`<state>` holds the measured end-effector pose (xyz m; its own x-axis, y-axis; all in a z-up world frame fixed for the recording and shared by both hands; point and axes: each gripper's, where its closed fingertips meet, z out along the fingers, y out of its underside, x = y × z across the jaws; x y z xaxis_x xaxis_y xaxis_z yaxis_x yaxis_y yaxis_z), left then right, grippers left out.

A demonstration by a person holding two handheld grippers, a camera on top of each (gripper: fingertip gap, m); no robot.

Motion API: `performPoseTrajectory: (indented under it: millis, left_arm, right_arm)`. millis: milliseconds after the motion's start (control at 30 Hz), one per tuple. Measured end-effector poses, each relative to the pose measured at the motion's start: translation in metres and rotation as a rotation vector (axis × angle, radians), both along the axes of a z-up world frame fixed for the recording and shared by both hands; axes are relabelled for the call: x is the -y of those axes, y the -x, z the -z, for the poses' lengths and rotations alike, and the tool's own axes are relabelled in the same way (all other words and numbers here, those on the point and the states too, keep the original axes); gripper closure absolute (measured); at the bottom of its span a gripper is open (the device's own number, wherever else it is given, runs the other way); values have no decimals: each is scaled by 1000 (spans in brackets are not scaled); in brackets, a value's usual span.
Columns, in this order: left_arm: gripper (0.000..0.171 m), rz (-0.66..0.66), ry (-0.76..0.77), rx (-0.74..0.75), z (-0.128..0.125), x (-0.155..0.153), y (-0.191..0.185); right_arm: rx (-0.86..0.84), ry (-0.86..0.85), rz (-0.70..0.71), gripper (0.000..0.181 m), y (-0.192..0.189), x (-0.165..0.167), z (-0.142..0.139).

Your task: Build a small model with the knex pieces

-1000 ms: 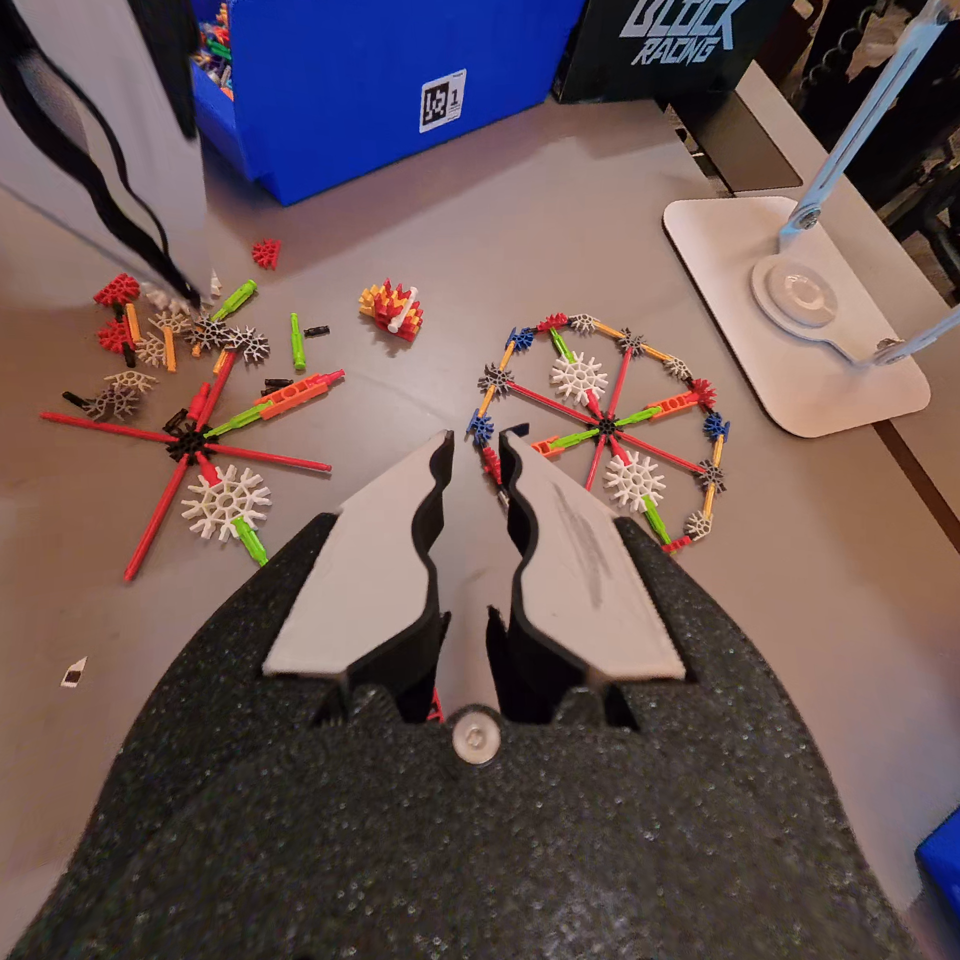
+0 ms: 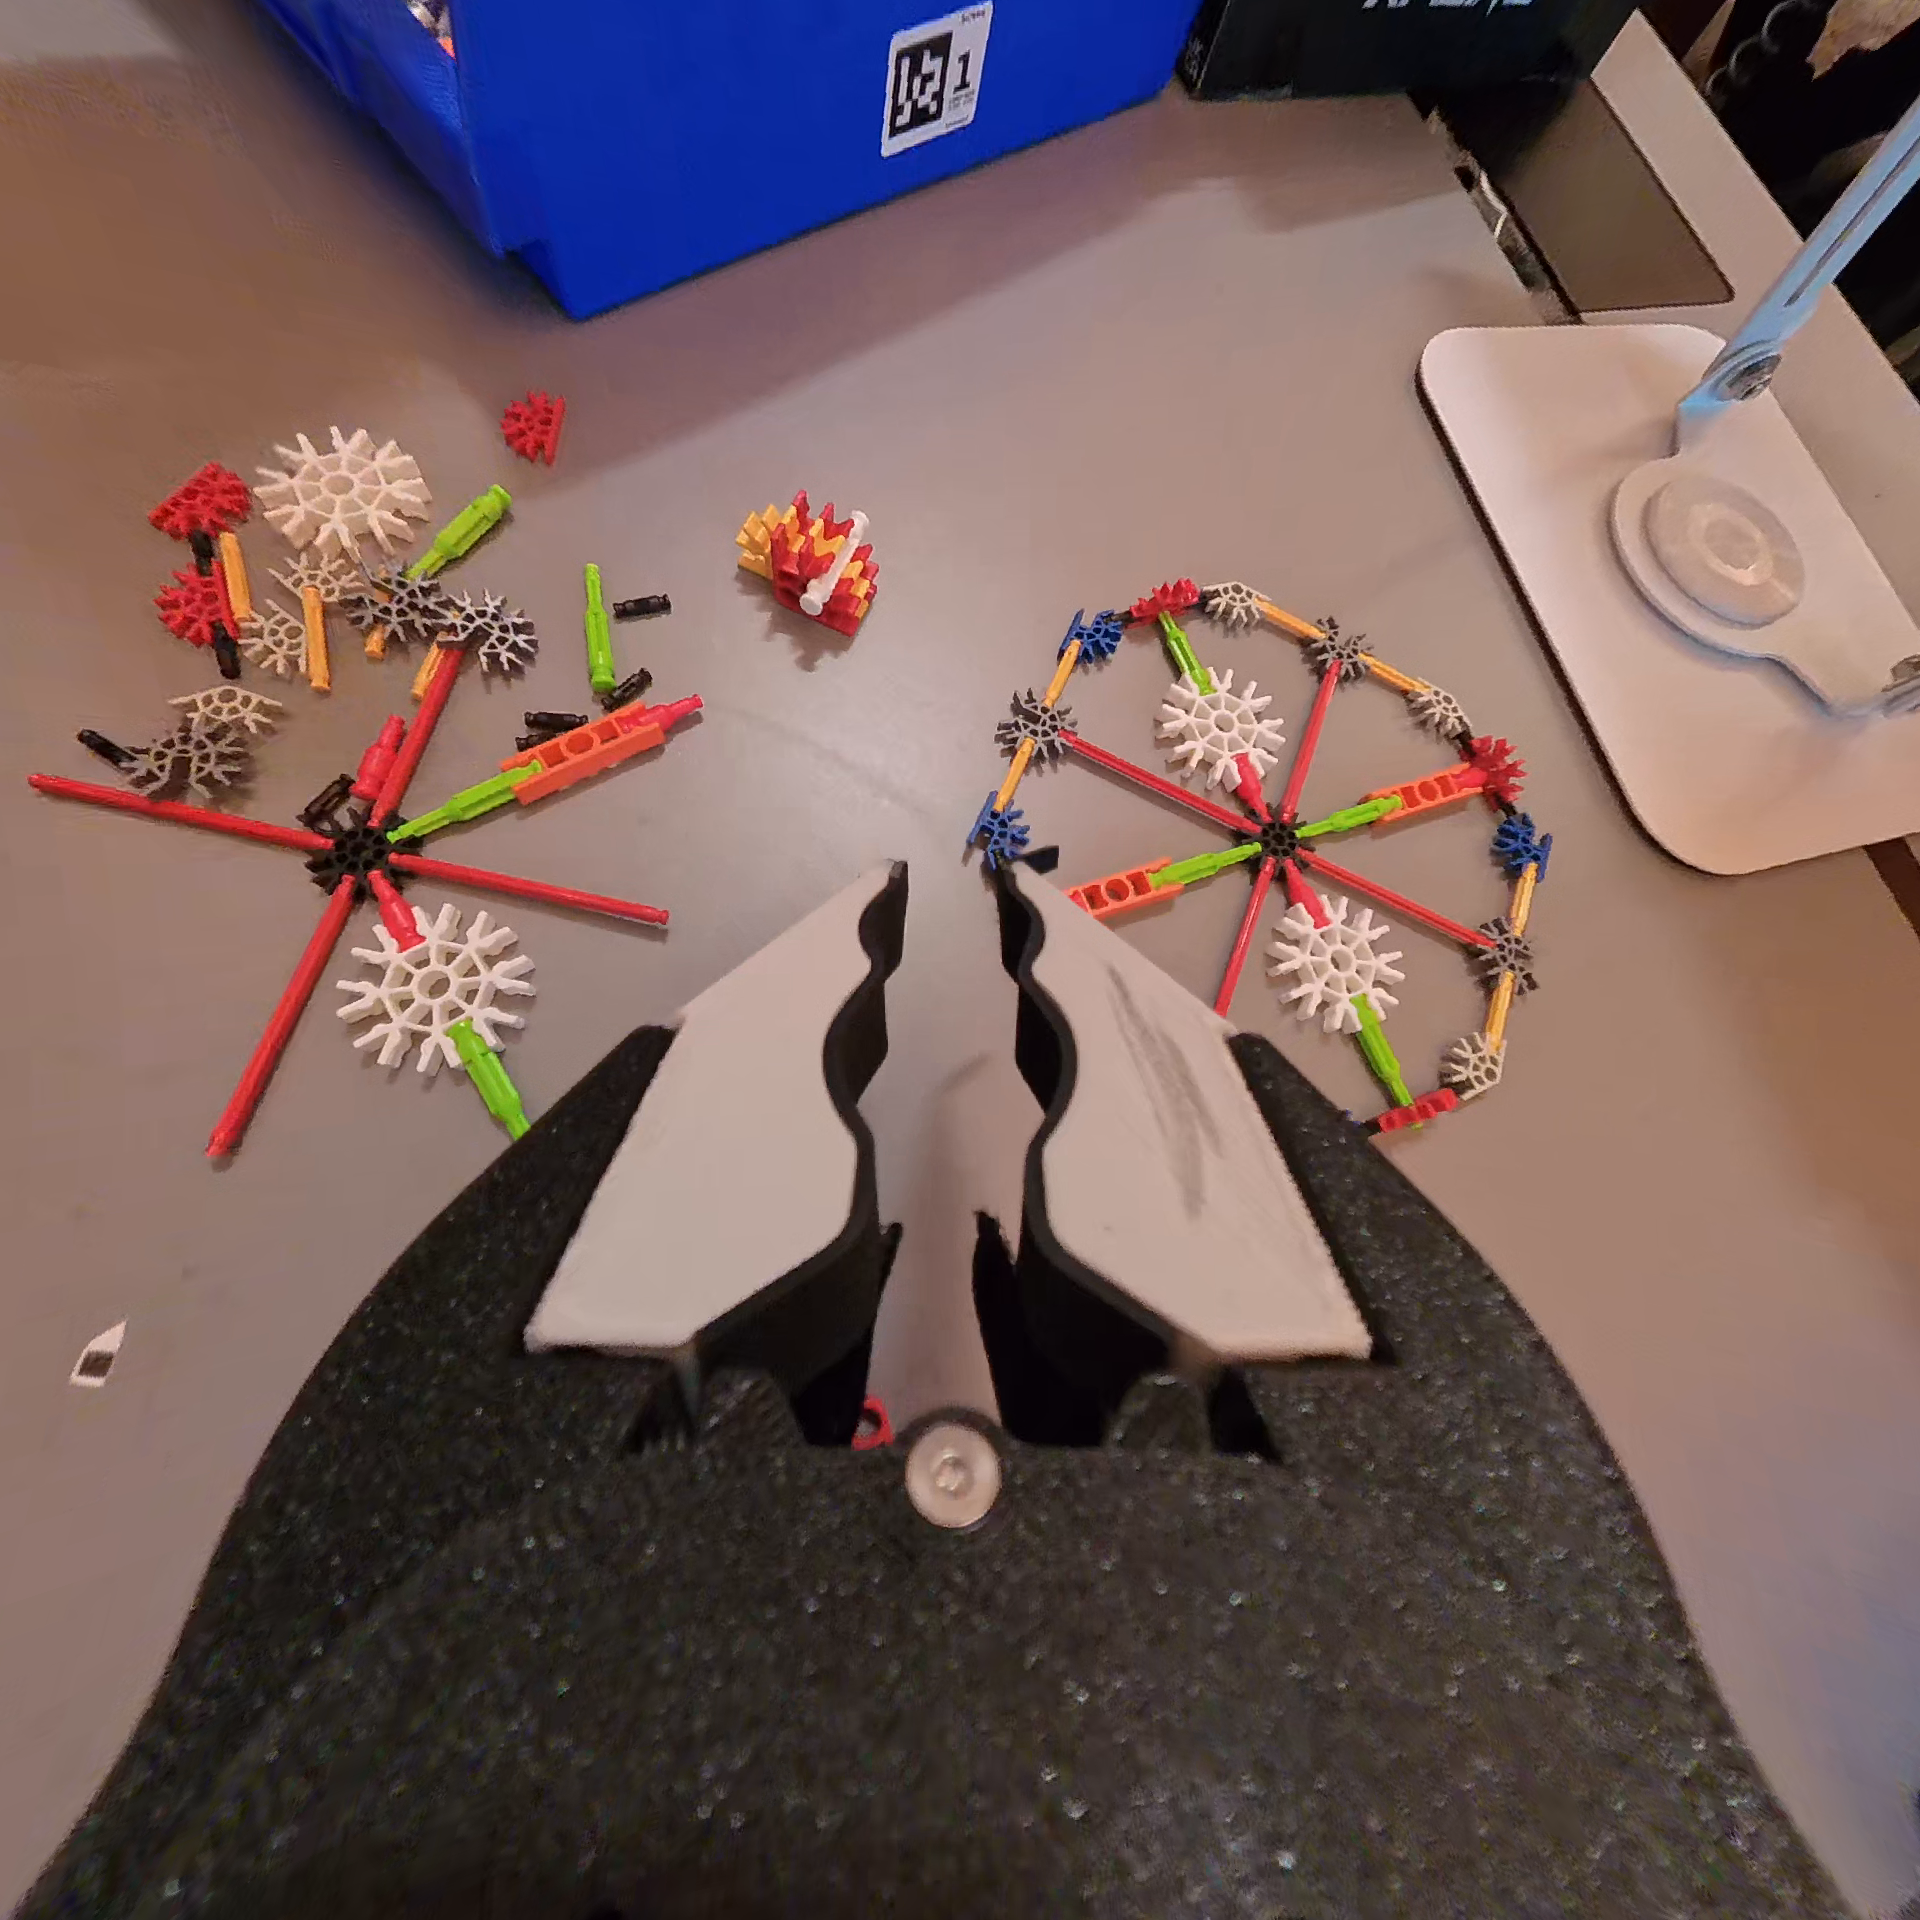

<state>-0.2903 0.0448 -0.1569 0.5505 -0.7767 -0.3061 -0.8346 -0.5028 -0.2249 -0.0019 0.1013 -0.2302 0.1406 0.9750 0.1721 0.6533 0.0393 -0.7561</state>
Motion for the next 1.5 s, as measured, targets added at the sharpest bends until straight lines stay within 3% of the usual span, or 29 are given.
performPoseTrajectory:
  millis: [200, 433, 833, 933, 1167, 1367, 1500]
  left_arm:
    - [137, -57, 29, -48, 18, -14, 49]
    - [138, -57, 23, -20, 32, -39, 64]
    - [145, -196, -61, 60, 63, -116, 108]
    - [148, -187, -45, 64, 73, -120, 110]
    - [149, -69, -44, 112, 79, -126, 77]
    - [150, -123, -36, 120, 90, -131, 89]
    - [157, -142, -61, 107, 77, -130, 99]
  right_arm:
    - [24, 25, 9, 164, 0, -4, 14]
    - [34, 43, 9, 164, 0, -7, 26]
    - [46, 93, 0, 164, 2, -7, 45]
    - [33, 92, -4, 164, 3, -5, 42]
    - [35, 83, -19, 164, 5, -2, 40]
    - [27, 86, -18, 164, 5, -2, 39]
    - [37, 85, -29, 164, 7, 0, 40]
